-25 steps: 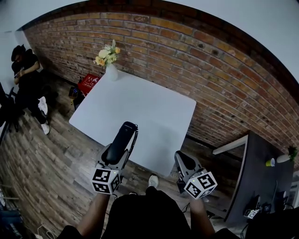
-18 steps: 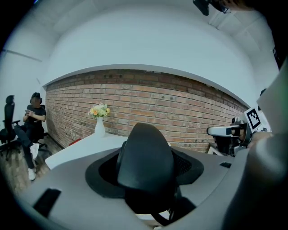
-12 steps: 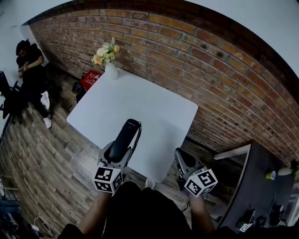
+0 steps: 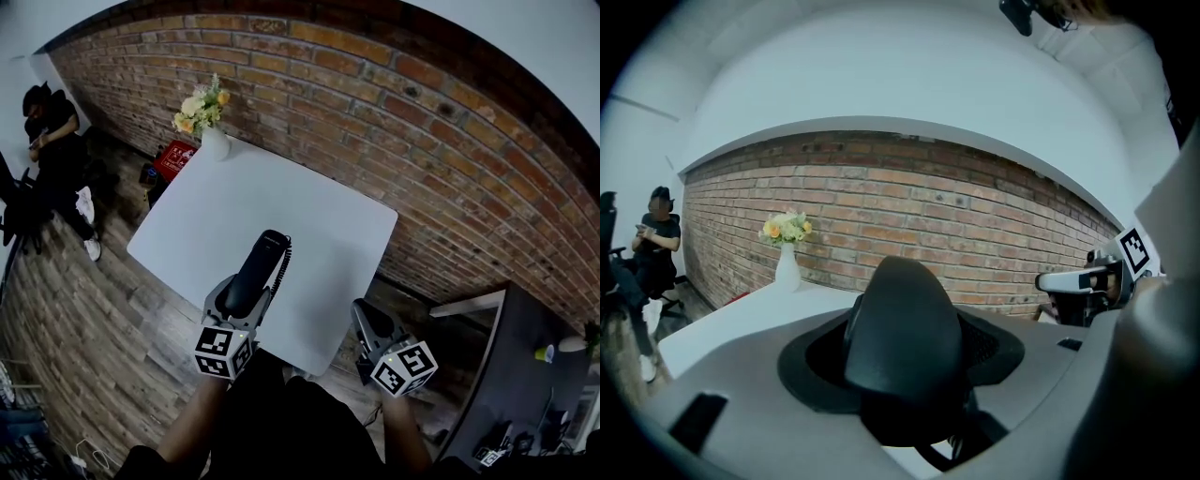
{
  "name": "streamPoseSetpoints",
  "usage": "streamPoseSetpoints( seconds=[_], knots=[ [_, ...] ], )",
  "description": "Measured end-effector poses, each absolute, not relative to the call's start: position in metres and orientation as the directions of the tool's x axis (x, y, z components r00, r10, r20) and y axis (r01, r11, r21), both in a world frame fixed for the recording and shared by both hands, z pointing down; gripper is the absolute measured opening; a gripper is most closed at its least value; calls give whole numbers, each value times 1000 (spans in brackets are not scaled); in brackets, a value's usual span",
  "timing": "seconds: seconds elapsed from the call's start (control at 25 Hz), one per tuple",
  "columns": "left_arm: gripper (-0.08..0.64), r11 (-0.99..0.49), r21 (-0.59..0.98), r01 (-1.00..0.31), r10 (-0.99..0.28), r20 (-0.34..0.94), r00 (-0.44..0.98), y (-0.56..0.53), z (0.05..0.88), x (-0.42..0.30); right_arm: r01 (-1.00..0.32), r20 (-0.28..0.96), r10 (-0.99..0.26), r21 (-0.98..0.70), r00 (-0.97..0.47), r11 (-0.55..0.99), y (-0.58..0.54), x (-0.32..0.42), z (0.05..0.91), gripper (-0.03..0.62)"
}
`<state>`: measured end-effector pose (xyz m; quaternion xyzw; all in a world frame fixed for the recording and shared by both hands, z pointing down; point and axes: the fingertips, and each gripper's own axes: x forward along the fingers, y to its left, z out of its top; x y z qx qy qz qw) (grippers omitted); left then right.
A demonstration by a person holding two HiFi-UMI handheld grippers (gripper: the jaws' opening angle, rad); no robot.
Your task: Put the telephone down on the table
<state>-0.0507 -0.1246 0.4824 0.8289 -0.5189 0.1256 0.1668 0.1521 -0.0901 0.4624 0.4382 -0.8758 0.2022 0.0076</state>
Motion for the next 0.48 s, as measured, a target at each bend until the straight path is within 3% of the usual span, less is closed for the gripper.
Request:
streamPoseSetpoints(
  seconds=[0.48],
  knots=[
    [279, -520, 144, -842, -744, 407, 530, -233, 531, -25, -820, 246, -803, -360, -543, 444, -138, 133, 485, 23]
  ],
)
